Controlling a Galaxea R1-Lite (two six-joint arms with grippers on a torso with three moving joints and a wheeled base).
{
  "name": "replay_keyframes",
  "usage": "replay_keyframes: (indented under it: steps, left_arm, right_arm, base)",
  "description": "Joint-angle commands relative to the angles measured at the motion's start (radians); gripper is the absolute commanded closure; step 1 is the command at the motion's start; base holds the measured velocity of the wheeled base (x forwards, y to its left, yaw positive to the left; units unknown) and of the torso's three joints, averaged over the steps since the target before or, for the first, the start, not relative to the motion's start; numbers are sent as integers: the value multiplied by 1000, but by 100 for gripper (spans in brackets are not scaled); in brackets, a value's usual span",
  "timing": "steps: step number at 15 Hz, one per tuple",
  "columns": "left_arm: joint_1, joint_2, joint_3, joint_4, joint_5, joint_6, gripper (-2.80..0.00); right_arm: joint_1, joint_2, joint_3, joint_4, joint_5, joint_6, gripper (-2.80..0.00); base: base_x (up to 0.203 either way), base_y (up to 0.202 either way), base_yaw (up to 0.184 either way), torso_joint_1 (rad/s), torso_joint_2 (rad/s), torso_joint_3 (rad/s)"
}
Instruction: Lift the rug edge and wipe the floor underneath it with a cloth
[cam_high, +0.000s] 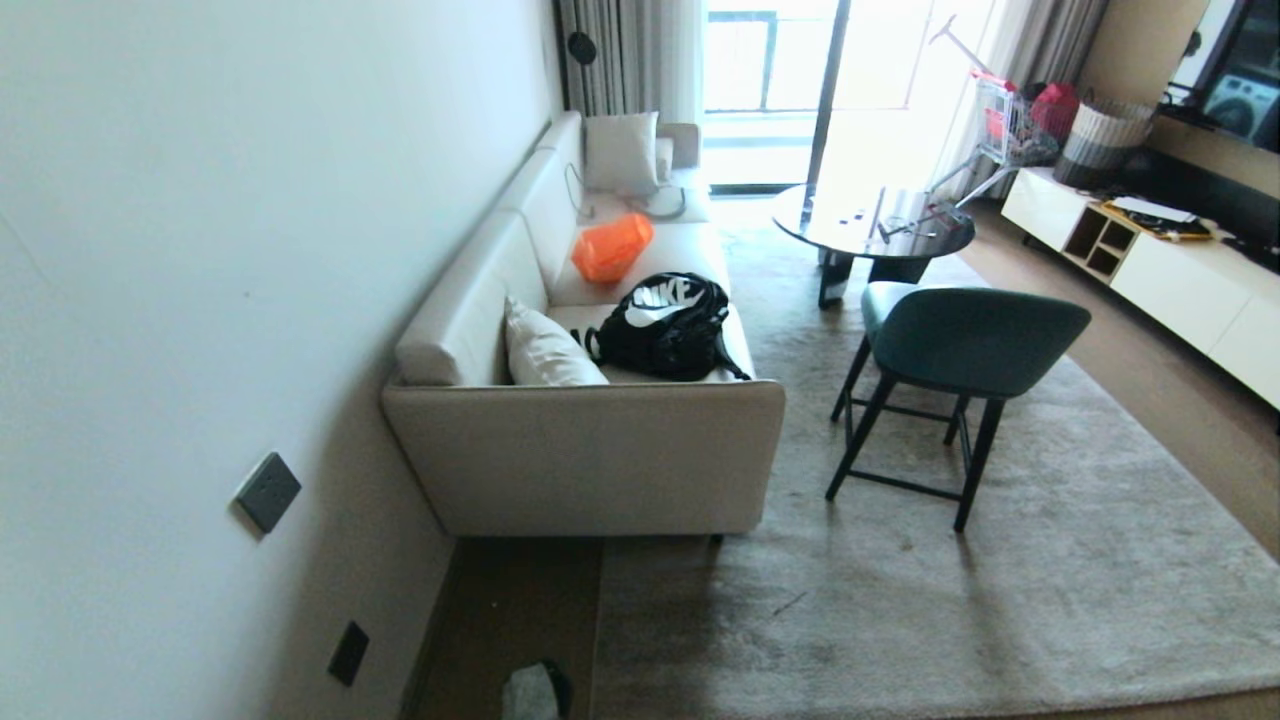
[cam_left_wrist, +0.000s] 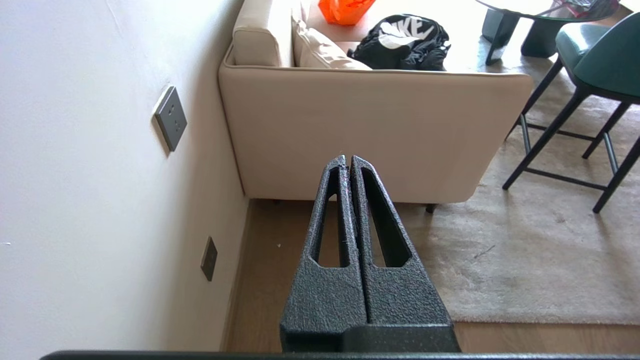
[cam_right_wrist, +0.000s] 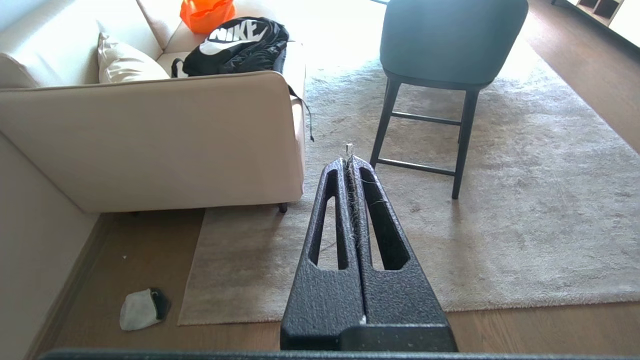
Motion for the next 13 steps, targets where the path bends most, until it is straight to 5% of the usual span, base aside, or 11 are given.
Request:
replay_keyframes:
  steps: [1, 13]
  left_arm:
    - [0, 0, 0, 0, 0, -1, 0]
    - [0, 0, 0, 0, 0, -1, 0]
  right_arm:
    - [0, 1, 0, -1, 0, 0, 0]
    - [0, 1, 0, -3, -22, 32, 0]
  base:
    - [0, 0, 0, 0, 0, 0]
    - [0, 0, 0, 0, 0, 0]
